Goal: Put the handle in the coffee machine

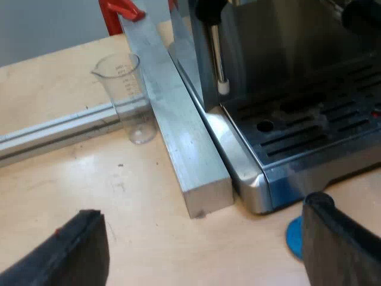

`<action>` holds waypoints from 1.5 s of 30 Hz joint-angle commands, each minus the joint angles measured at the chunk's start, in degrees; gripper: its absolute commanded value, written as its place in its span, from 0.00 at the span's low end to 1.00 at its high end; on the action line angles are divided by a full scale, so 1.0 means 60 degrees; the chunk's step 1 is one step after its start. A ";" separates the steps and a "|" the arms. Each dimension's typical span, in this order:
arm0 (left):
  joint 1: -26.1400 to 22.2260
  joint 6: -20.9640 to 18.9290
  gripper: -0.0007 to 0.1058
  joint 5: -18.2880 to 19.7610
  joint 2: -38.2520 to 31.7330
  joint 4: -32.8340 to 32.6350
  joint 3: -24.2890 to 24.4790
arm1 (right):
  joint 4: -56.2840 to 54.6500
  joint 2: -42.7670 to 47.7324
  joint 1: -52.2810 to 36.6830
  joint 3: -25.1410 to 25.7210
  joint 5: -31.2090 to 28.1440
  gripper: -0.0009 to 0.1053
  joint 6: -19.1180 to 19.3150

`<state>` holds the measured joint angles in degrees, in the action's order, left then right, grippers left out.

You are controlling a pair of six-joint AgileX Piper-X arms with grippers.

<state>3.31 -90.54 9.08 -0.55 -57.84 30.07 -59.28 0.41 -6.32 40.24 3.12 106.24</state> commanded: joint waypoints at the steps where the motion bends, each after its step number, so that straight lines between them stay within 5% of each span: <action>1: 0.0032 -0.0087 0.65 -0.0117 -0.0400 -0.0307 0.0016 | 0.0207 0.0436 -0.0017 -0.0607 0.0170 0.78 0.0035; 14: -0.0110 -0.0087 0.65 -0.0117 -0.0400 -0.0306 0.0016 | -0.0020 0.0436 -0.0017 -0.1645 0.0632 0.78 0.0035; 31: -0.0110 -0.0087 0.65 -0.0052 -0.0954 -0.0306 0.0016 | 0.0007 0.0436 -0.0017 -0.1661 0.0812 0.78 0.0035; 38: -0.0091 -0.0087 0.65 0.0113 -0.1382 -0.0132 -0.0078 | 0.0029 0.0436 -0.0017 -0.1661 0.0768 0.78 -0.0790; 45: -0.0091 -0.0110 0.65 0.0131 -0.1378 -0.0116 -0.0080 | 0.0027 0.0436 -0.0017 -0.1661 0.0770 0.78 -0.0789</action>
<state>2.64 -90.54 9.71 -0.55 -59.26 29.45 -59.44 0.31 -6.32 29.98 7.79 101.51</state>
